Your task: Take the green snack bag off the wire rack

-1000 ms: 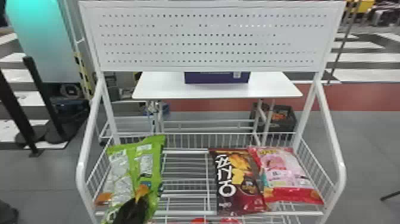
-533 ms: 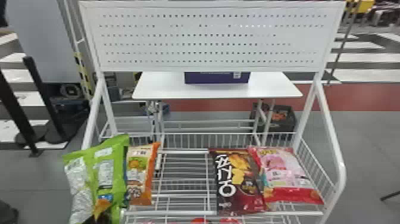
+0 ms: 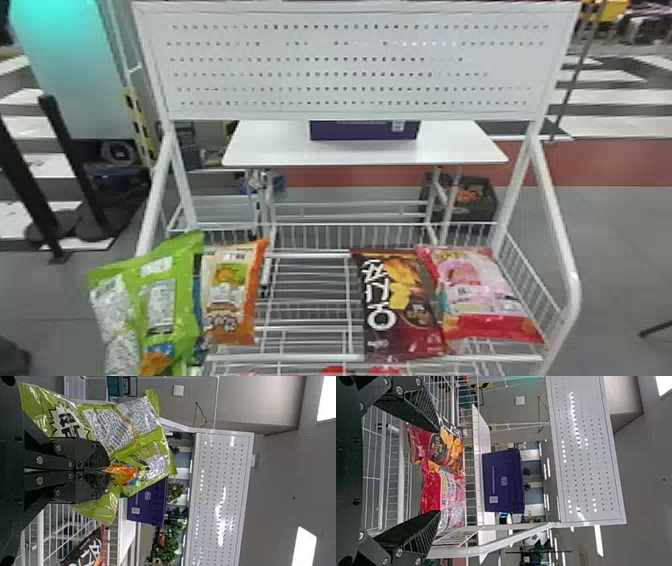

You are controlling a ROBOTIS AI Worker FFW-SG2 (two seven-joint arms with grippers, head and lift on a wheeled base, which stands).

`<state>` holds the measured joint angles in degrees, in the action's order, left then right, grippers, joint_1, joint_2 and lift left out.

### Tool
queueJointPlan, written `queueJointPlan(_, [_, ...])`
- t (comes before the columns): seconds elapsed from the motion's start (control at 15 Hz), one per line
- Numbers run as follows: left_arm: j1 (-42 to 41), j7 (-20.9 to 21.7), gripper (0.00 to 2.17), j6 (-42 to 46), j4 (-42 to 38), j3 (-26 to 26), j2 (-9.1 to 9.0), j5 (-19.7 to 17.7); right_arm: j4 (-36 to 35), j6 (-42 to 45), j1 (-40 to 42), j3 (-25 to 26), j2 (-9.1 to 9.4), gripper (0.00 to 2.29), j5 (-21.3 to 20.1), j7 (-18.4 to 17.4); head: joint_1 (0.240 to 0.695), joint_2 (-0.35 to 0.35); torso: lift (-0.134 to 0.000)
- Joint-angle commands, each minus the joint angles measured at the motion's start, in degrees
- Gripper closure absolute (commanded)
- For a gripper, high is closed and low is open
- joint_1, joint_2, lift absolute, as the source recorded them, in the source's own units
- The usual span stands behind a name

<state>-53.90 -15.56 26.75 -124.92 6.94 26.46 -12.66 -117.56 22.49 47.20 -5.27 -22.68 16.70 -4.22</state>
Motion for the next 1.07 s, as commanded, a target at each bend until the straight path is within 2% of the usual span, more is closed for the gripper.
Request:
queueJointPlan(0.0, [-0.1, 0.0, 1.44, 0.0, 0.0, 0.1, 0.08, 0.1, -0.2, 0.0, 0.2, 0.0, -0.08, 0.17, 0.0, 0.0, 0.499, 0.000, 0.000])
queueJointPlan(1.0, [0.3, -0.1, 1.44, -0.2, 0.5, -0.3, -0.09, 0.1, -0.3, 0.2, 0.1, 0.1, -0.17, 0.17, 0.0, 0.0, 0.499, 0.000, 0.000])
